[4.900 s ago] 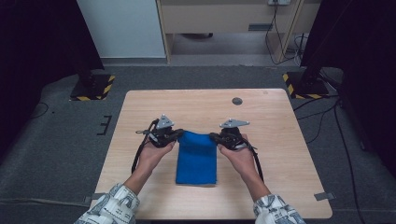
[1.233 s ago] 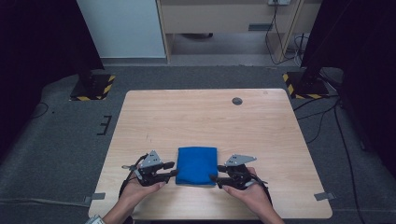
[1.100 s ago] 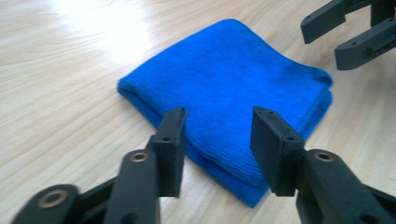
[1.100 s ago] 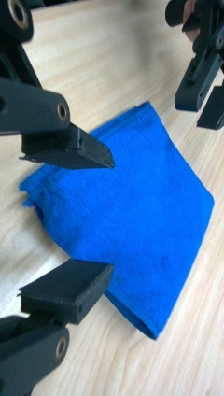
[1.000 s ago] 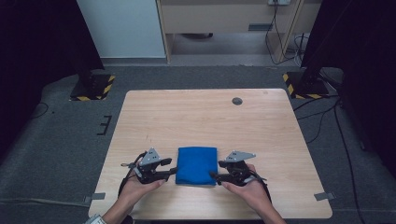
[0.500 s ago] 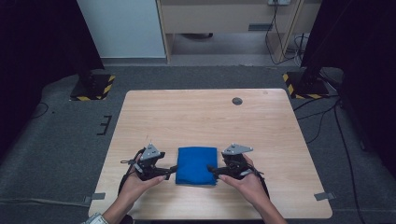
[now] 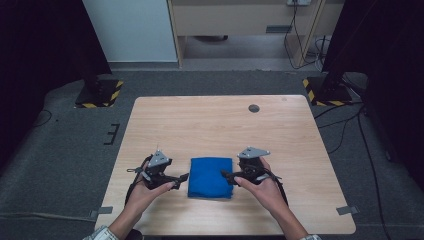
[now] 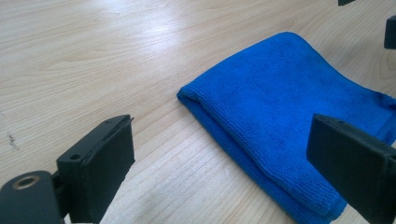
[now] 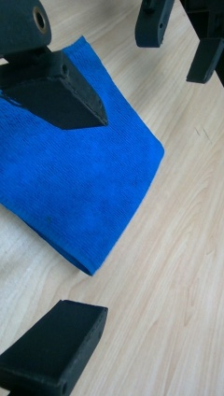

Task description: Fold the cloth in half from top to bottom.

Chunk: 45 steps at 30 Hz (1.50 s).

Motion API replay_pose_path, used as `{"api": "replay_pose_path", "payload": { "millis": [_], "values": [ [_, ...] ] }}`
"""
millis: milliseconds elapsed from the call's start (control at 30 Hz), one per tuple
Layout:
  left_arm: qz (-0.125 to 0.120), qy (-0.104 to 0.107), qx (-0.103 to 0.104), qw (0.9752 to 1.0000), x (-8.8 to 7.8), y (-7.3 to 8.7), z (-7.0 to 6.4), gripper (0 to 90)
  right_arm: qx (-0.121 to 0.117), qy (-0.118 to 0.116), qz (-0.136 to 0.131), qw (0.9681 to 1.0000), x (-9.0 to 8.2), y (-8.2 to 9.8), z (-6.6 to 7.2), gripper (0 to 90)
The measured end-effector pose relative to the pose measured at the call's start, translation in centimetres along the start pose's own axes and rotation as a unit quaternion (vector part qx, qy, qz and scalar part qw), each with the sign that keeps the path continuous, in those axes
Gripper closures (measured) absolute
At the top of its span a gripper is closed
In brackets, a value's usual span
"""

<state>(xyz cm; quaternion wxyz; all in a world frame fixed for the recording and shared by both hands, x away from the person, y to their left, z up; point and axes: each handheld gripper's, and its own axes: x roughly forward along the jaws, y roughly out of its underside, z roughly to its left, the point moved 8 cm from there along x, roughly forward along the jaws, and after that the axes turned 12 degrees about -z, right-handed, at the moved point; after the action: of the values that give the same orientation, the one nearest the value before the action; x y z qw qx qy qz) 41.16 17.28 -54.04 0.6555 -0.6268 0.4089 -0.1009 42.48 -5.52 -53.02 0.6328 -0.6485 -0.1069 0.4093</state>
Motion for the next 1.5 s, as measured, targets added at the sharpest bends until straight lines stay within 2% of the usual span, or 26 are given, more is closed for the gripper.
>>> {"api": "replay_pose_path", "payload": {
  "millis": [267,567,967,1300,1500],
  "values": [
    [-0.003,-0.019,-0.004,0.9998,-0.3,-0.1,1.3,6.0,0.001,0.01,-0.004,0.9999,-0.5,-0.5,-1.2,8.3],
    [-0.005,-0.046,-0.008,0.9989,-1.0,-0.3,3.2,5.8,0.01,0.033,-0.014,0.9993,-1.8,-0.9,-3.5,8.4],
    [-0.001,-0.07,-0.01,0.9975,-1.8,-0.2,5.4,5.9,0.019,0.062,-0.025,0.9976,-3.4,-1.0,-6.2,8.4],
    [0.009,-0.085,-0.01,0.9963,-2.4,0.4,6.9,5.8,0.037,0.103,-0.034,0.9934,-5.8,-0.3,-9.7,8.7],
    [0.018,-0.089,-0.012,0.9958,-2.5,0.8,7.5,5.9,0.053,0.13,-0.038,0.9894,-7.2,0.6,-12.0,9.0]
  ]
}}
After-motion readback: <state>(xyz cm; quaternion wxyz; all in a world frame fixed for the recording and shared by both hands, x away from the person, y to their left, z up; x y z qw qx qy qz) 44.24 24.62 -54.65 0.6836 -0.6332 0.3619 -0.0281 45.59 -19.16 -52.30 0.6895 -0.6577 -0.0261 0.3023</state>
